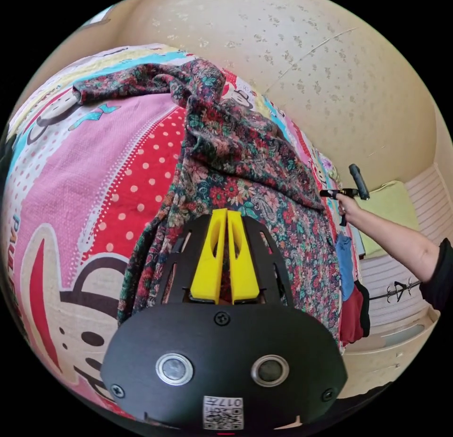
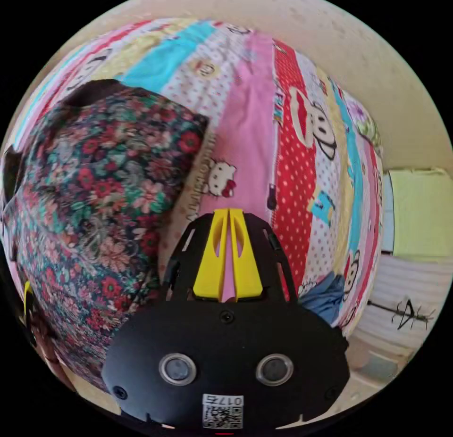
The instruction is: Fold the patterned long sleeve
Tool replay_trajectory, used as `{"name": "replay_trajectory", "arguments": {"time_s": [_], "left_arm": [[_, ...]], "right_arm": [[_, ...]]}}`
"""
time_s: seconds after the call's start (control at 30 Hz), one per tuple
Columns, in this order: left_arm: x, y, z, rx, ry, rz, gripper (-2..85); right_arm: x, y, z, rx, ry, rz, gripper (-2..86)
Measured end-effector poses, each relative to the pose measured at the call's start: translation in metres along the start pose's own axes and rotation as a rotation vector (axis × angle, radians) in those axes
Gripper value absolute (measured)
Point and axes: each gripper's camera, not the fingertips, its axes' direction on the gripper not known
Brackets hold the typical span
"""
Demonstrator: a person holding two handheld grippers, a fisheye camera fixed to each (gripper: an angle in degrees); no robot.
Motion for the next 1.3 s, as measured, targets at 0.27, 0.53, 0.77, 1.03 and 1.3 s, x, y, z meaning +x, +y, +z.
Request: {"name": "replay_trajectory", "arguments": {"time_s": [0.27,0.53,0.77,1.03,1.3], "left_arm": [[-0.002,0.022,-0.014,-0.001,-0.016,0.000,-0.9],[0.003,0.044,-0.043,-0.005,-0.058,0.013,-0.5],[-0.038,0.034,-0.154,0.326,-0.109,0.035,13.0],[-0.211,-0.016,-0.183,0.375,0.115,-0.593,17.3],[-0.234,-0.006,-0.152,0.403,0.364,-0.906,2.9]], "right_arm": [[-0.063,0.051,-0.098,0.449,-0.388,-0.405,5.6],[-0.035,0.026,-0.038,0.153,-0.428,-0.083,2.0],[-0.087,0.044,-0.052,0.192,-0.068,-0.324,0.5],[-0.040,0.057,-0.047,0.237,-0.342,-0.073,0.4],[-0.029,0.065,-0.052,0.237,-0.325,-0.085,0.4]]}}
